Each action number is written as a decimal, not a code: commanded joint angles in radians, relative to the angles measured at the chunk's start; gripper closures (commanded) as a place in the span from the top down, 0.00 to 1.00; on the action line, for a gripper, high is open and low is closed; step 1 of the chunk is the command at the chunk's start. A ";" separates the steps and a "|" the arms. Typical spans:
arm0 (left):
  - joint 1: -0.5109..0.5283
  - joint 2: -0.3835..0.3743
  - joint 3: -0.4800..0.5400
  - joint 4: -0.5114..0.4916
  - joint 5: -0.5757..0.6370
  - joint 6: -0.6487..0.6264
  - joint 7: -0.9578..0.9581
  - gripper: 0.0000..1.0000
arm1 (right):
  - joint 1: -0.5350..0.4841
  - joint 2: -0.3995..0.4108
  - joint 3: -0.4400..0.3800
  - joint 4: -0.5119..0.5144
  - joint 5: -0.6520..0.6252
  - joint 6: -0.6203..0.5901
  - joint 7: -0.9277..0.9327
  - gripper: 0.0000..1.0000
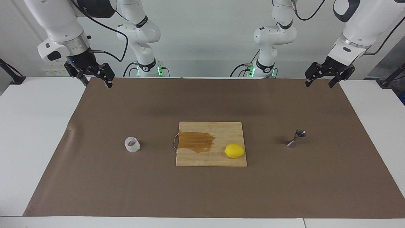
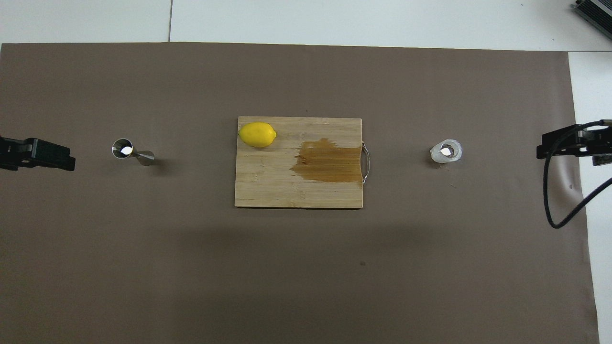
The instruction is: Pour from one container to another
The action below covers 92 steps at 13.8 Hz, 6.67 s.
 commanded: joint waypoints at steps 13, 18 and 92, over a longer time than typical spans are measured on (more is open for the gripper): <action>-0.001 0.020 0.005 -0.083 0.007 0.112 -0.131 1.00 | -0.010 -0.004 0.005 0.003 -0.006 -0.008 -0.024 1.00; 0.021 0.100 0.007 -0.141 -0.057 0.230 -0.423 1.00 | -0.010 -0.004 0.005 0.003 -0.006 -0.008 -0.024 1.00; -0.042 0.037 0.008 -0.776 -1.209 1.335 -1.684 0.05 | -0.010 -0.004 0.005 0.003 -0.006 -0.008 -0.024 1.00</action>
